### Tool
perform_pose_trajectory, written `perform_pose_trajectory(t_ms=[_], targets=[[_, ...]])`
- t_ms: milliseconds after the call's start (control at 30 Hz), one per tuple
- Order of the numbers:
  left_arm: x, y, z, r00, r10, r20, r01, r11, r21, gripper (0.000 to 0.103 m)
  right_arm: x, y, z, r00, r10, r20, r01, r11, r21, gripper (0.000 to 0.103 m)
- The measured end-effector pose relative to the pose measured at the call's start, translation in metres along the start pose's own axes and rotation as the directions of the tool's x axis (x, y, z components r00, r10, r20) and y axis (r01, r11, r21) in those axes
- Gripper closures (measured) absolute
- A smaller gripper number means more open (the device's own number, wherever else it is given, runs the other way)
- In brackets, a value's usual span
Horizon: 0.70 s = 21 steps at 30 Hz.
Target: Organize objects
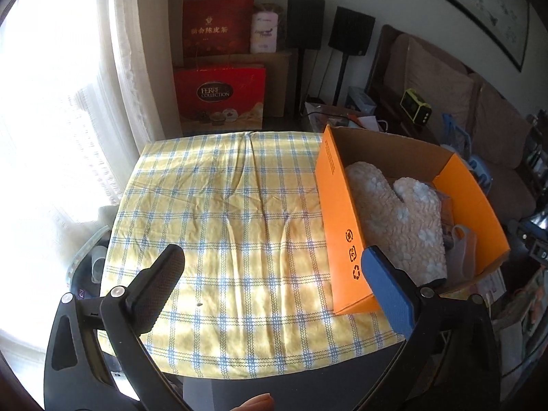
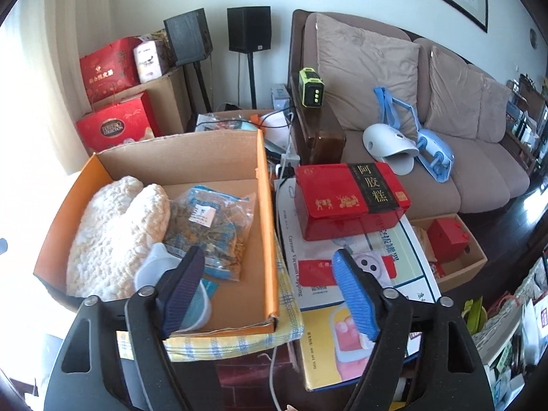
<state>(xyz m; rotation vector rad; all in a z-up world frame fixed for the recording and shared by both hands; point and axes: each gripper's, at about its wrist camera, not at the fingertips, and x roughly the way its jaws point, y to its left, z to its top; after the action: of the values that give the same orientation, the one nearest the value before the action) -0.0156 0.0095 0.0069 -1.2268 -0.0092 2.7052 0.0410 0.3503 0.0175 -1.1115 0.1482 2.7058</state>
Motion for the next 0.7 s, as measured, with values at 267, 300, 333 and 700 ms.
perform_pose_trajectory(t_ms=[267, 300, 333, 700], targets=[[-0.005, 0.016, -0.007, 0.999, -0.038, 0.017, 0.04, 0.997, -0.071, 0.0, -0.001, 0.05, -0.004, 0.998, 0.059, 0.0, -0.059, 0.997, -0.055, 0.001], [-0.006, 0.016, -0.008, 0.999, -0.049, 0.013, 0.05, 0.996, -0.073, 0.0, 0.0, 0.055, -0.004, 0.998, 0.065, -0.004, -0.066, 0.996, -0.052, 0.001], [-0.007, 0.017, -0.009, 0.999, -0.051, 0.012, 0.052, 0.996, -0.074, 0.0, 0.001, 0.059, -0.005, 0.997, 0.075, -0.01, -0.076, 0.996, -0.046, 0.001], [-0.015, 0.025, -0.028, 0.999, 0.042, -0.007, -0.043, 0.994, -0.096, 0.0, -0.002, 0.094, -0.019, 0.993, 0.117, -0.028, -0.118, 0.992, -0.04, 0.001]])
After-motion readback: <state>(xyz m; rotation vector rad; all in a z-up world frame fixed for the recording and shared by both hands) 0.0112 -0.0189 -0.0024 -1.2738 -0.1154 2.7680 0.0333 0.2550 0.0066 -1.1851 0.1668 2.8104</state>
